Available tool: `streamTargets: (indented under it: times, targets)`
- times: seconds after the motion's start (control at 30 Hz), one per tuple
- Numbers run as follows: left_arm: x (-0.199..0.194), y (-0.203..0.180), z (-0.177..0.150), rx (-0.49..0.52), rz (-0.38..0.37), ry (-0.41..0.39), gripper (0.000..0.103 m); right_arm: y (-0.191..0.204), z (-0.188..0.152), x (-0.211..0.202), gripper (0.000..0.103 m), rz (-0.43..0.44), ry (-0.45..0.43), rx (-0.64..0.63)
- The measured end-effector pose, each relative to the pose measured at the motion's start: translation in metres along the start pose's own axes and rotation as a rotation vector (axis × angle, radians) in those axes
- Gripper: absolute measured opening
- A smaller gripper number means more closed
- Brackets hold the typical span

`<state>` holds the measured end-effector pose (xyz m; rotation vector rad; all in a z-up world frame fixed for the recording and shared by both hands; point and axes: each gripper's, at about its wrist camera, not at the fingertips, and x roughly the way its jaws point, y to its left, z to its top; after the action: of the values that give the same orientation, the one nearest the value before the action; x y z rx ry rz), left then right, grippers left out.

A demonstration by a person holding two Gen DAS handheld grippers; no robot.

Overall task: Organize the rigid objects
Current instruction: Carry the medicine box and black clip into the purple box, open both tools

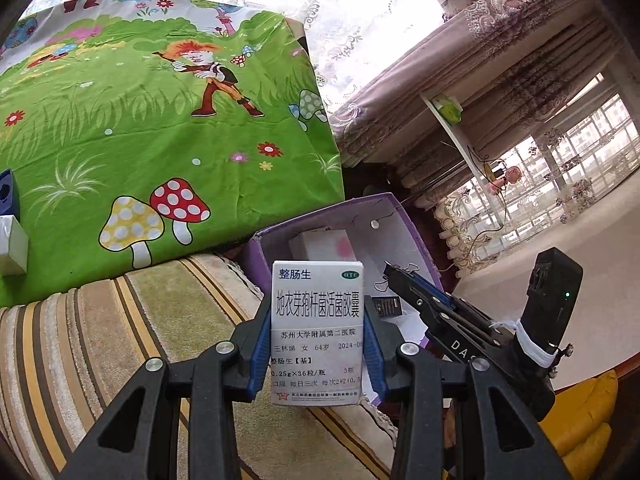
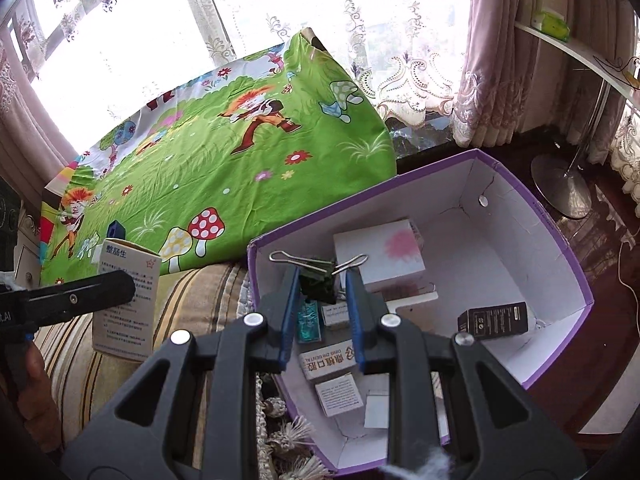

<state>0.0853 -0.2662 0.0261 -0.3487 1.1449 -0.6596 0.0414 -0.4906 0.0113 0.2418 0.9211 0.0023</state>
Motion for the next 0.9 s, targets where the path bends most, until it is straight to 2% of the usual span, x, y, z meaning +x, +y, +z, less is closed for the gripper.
streamTargets:
  times: [0.3,0.37,0.47,0.57,0.63,0.7,0.8,0.9]
  targets:
    - [0.024,-0.031,-0.008,0.078,-0.097,0.067,0.043,-0.038,-0.002,-0.011,0.027,-0.111,-0.027,0.055]
    - [0.027,-0.035,-0.009,0.088,-0.112,0.092,0.052,-0.043,-0.002,-0.014,0.027,-0.139,-0.033,0.068]
    - [0.028,-0.037,-0.011,0.099,-0.113,0.098,0.059,-0.048,-0.002,-0.013,0.028,-0.148,-0.027,0.078]
    - [0.025,-0.036,-0.012,0.103,-0.108,0.088,0.060,-0.048,-0.003,-0.013,0.044,-0.144,-0.023,0.085]
    - [0.023,-0.036,-0.012,0.104,-0.102,0.081,0.061,-0.045,-0.003,-0.013,0.059,-0.134,-0.029,0.082]
    - [0.021,-0.035,-0.012,0.107,-0.092,0.073,0.061,-0.042,-0.003,-0.014,0.064,-0.127,-0.034,0.073]
    - [0.017,-0.037,-0.012,0.132,-0.056,0.051,0.061,-0.036,-0.002,-0.015,0.065,-0.126,-0.034,0.060]
    - [0.011,-0.040,-0.013,0.174,0.030,0.011,0.061,-0.031,-0.002,-0.016,0.065,-0.119,-0.035,0.050]
